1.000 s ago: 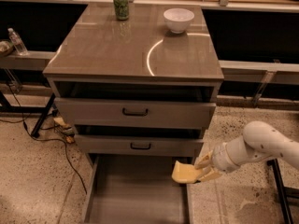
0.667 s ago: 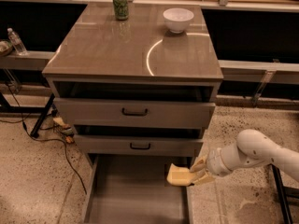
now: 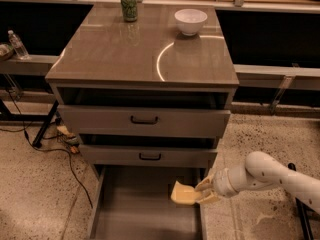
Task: Place sponge into bottom drawer
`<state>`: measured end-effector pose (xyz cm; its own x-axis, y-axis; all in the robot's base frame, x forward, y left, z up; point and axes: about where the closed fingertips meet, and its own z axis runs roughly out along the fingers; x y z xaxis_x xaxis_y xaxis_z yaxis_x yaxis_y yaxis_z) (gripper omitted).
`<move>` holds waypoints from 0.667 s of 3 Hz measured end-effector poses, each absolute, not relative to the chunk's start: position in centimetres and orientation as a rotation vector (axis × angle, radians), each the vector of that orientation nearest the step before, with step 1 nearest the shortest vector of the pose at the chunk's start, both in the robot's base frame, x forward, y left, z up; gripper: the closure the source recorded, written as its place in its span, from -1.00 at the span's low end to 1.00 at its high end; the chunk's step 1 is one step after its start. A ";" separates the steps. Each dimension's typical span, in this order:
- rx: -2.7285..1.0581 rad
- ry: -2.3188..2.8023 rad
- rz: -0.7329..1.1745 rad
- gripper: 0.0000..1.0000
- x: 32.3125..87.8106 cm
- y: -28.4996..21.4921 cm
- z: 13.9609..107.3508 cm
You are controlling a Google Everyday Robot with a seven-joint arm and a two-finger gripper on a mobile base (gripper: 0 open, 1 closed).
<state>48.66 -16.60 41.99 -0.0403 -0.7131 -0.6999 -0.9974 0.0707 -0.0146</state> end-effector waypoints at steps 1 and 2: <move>-1.683 1.753 0.662 1.00 48.1 -15.9 39.1; -1.680 1.729 0.672 1.00 47.9 -15.8 35.4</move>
Offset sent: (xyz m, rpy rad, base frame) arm -0.0078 0.0045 -0.1202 0.0761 -0.0632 0.0162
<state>47.88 -15.76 35.37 0.0096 -0.6756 -0.7372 -0.9961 0.0579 -0.0660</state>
